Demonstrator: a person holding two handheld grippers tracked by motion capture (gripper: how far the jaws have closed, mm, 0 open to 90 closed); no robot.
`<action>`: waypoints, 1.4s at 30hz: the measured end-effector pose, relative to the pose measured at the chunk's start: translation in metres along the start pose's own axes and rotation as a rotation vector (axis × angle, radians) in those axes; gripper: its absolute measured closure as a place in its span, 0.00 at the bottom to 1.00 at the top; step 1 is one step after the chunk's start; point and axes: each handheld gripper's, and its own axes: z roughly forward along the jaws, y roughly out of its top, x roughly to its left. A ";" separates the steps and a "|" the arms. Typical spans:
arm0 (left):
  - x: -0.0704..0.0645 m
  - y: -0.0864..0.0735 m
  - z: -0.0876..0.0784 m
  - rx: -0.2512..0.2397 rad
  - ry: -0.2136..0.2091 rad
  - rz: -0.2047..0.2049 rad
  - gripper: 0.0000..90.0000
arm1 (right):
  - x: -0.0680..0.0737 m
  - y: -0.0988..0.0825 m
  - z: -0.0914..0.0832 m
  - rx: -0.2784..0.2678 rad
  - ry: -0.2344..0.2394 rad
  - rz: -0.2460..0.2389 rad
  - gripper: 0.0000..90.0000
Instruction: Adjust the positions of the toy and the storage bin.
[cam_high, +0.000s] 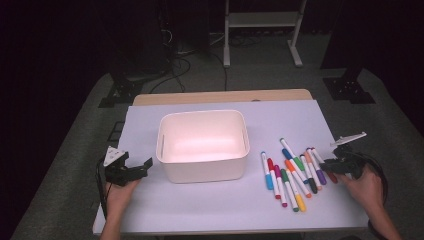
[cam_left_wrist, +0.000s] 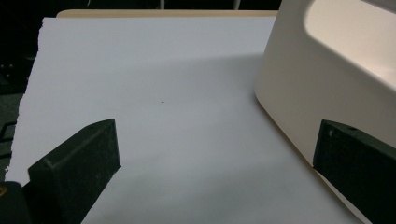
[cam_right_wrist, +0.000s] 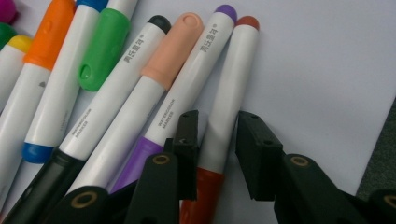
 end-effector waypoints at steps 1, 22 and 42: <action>0.000 0.000 0.000 0.000 0.000 0.000 0.00 | 0.000 0.000 0.000 0.000 0.000 0.000 0.77; 0.000 0.000 0.000 0.002 0.001 -0.001 0.00 | -0.011 -0.005 -0.009 -0.028 0.051 0.091 0.84; 0.000 -0.001 0.000 0.002 0.003 -0.005 0.00 | -0.008 0.004 -0.029 -0.072 0.186 0.096 0.84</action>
